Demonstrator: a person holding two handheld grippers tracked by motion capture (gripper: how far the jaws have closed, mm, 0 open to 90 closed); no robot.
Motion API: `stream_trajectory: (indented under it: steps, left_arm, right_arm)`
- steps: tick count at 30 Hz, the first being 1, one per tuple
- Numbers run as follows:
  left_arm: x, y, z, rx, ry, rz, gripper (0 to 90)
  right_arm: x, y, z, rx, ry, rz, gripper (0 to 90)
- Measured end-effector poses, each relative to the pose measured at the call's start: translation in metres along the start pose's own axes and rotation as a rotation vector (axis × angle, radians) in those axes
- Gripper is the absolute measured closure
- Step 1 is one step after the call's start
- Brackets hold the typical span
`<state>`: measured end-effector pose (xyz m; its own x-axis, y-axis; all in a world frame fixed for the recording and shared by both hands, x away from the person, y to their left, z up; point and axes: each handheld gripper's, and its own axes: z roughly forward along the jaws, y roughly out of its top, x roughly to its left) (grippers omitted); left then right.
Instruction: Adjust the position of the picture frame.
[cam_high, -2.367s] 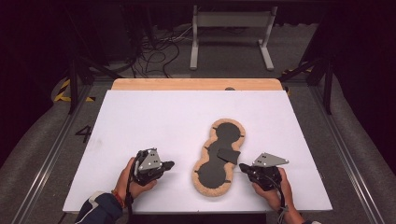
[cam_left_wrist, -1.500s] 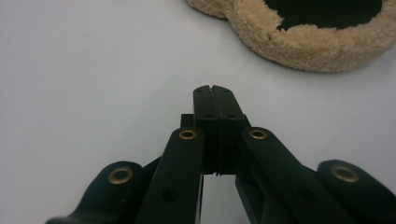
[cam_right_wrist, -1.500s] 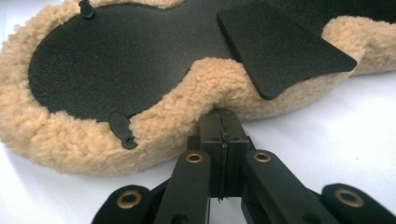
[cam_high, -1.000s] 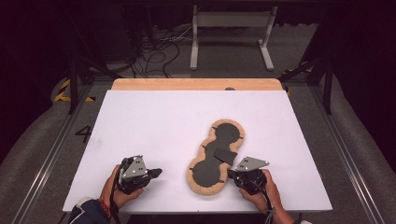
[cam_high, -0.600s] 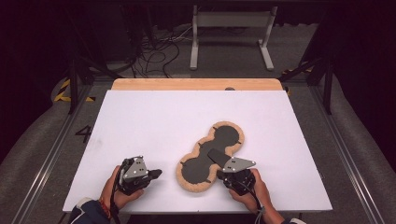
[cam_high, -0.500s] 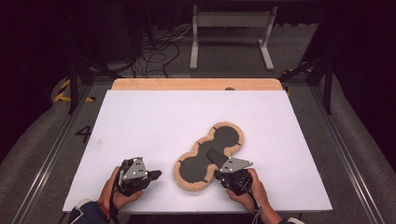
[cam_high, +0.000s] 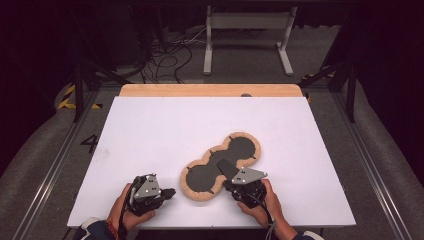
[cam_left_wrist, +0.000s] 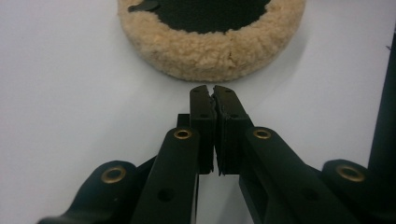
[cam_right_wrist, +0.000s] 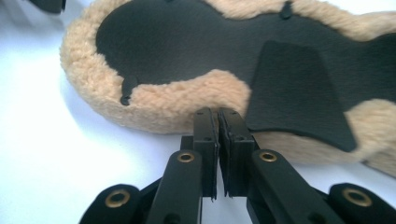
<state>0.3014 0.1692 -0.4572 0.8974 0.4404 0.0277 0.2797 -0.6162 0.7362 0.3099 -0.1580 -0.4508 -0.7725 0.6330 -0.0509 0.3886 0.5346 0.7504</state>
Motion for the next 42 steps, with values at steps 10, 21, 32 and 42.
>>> stream_trajectory:
  steps: [10, 21, 32, 42]
  left_arm:
    - [-0.021, 0.009, 0.005, -0.031, -0.010, 0.028, 88.0]
    - [-0.037, 0.026, 0.024, -0.033, -0.100, 0.038, 87.7]
    - [-0.043, 0.034, 0.040, 0.026, -0.039, 0.087, 90.0]
    - [-0.036, 0.036, 0.042, 0.035, 0.023, 0.087, 90.0]
  right_arm:
    - [-0.028, -0.007, -0.040, -0.074, -0.061, 0.029, 83.9]
    - [-0.091, -0.008, -0.049, -0.132, -0.213, 0.165, 85.5]
    - [-0.119, -0.008, -0.027, -0.130, -0.245, 0.238, 85.5]
    - [-0.106, -0.005, -0.020, -0.076, -0.192, 0.142, 85.2]
